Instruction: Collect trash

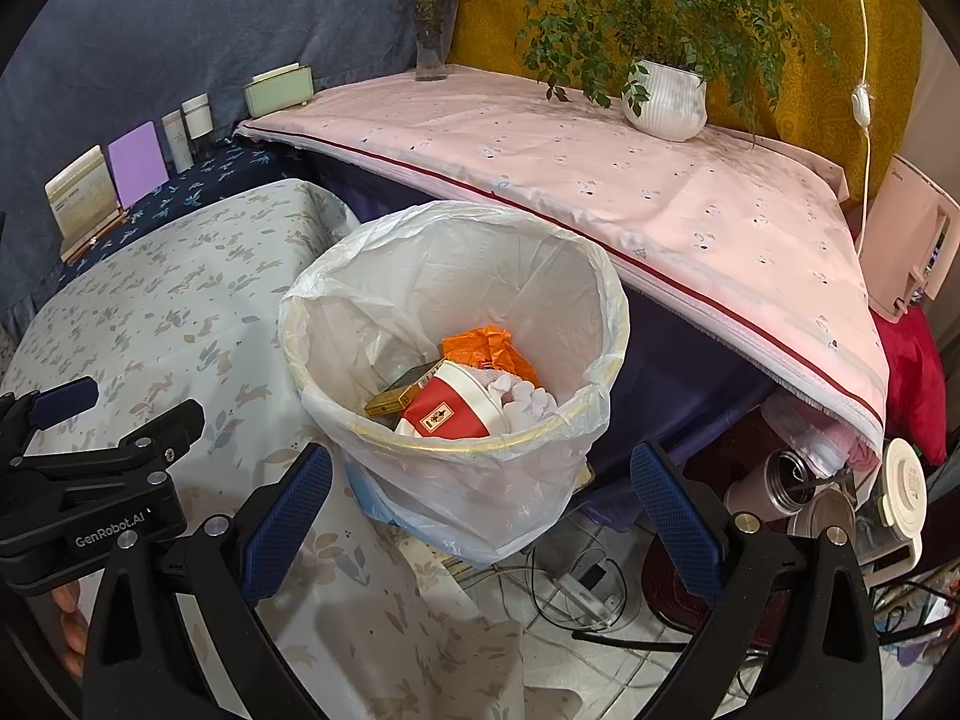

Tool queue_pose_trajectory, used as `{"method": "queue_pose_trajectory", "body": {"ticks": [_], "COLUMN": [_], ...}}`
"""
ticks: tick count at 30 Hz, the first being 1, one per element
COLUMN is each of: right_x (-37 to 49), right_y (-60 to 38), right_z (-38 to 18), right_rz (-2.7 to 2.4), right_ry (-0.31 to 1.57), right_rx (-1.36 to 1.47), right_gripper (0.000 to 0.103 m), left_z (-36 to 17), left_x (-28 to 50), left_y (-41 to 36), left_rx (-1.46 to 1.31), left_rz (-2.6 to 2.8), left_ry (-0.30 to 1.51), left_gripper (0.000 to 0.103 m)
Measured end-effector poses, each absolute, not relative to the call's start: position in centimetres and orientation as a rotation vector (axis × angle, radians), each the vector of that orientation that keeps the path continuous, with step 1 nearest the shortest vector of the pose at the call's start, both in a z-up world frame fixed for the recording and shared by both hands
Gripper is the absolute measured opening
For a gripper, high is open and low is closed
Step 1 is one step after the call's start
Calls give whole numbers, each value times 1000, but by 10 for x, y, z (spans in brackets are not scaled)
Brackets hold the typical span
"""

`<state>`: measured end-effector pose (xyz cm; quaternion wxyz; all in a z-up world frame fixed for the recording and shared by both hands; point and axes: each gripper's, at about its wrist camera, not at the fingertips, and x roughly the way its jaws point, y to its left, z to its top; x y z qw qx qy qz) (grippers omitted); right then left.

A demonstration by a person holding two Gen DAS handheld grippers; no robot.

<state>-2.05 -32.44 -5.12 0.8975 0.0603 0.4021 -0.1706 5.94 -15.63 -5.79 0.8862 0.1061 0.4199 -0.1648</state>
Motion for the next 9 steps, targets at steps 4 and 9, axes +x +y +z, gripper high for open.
{"method": "queue_pose_trajectory", "body": {"ticks": [4,9], "right_x": [-20,-21], "right_y": [-324,-324], "right_z": [-52,-52], "right_rz": [-353,-356], "right_ry": [834,832], "right_rx": [125,124], "right_gripper": [96,96], "left_z": [-58,-58], "left_x": [59,59], "left_y": [-156,-155], "left_rx": [229,225], "left_rz": [-335,-347], "left_ry": [863,863], "left_gripper": [94,94]}}
